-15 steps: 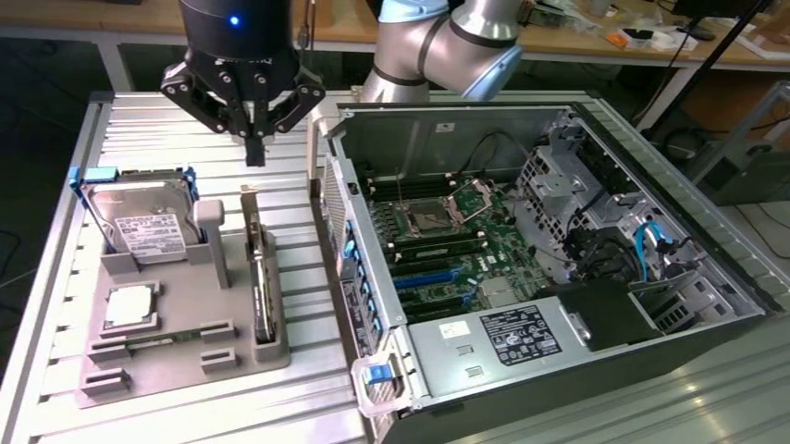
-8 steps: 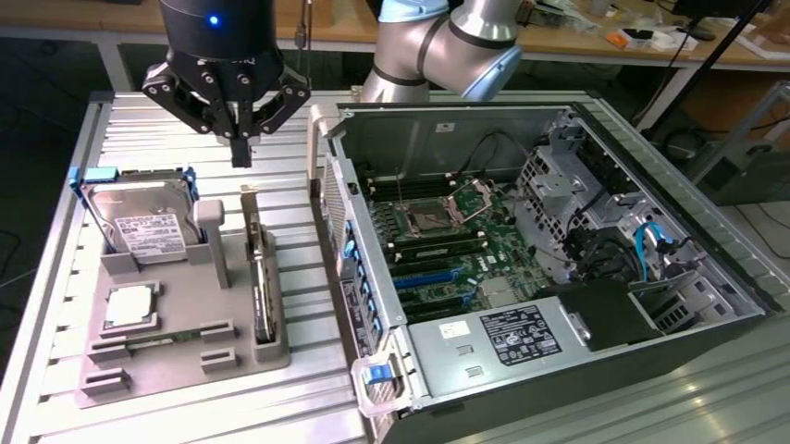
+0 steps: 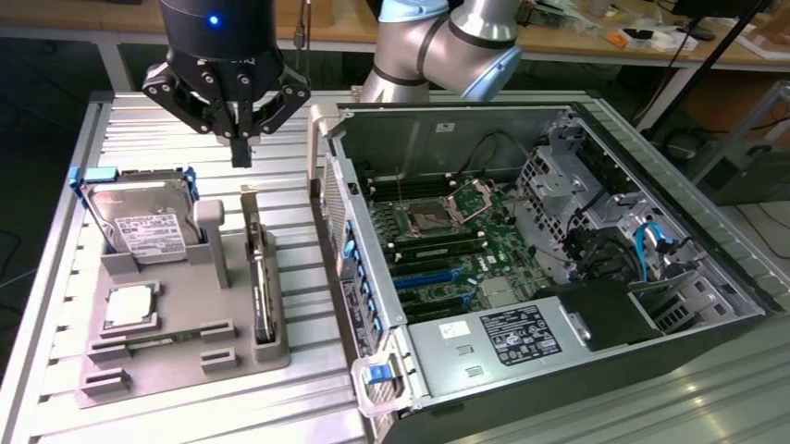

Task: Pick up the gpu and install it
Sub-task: 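Pick up the gpu and move the gpu toward the slot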

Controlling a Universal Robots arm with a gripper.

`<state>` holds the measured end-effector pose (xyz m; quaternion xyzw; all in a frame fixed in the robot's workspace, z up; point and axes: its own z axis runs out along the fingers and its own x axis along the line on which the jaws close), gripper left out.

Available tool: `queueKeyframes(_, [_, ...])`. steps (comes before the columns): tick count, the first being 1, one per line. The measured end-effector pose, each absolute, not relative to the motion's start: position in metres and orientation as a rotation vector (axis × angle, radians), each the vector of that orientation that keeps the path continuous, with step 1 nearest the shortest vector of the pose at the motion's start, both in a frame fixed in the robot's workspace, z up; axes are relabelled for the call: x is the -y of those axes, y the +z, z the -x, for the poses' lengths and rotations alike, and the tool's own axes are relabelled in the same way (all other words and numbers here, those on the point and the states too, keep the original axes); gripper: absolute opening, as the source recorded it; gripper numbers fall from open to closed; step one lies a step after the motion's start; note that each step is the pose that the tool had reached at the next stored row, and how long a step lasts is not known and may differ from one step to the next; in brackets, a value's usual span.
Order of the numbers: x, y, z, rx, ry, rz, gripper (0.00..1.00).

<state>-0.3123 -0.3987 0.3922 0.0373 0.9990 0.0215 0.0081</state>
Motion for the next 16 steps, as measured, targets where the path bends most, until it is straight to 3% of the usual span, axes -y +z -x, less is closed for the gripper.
queueKeyframes(11, [0.3987,0.3922,0.3123,-3.122,0.067,-0.117,0.11])
queueKeyframes(13, [0.3987,0.3922,0.3123,-3.122,0.067,-0.117,0.17])
queueKeyframes(16, [0.3987,0.3922,0.3123,-3.123,0.067,-0.117,0.36])
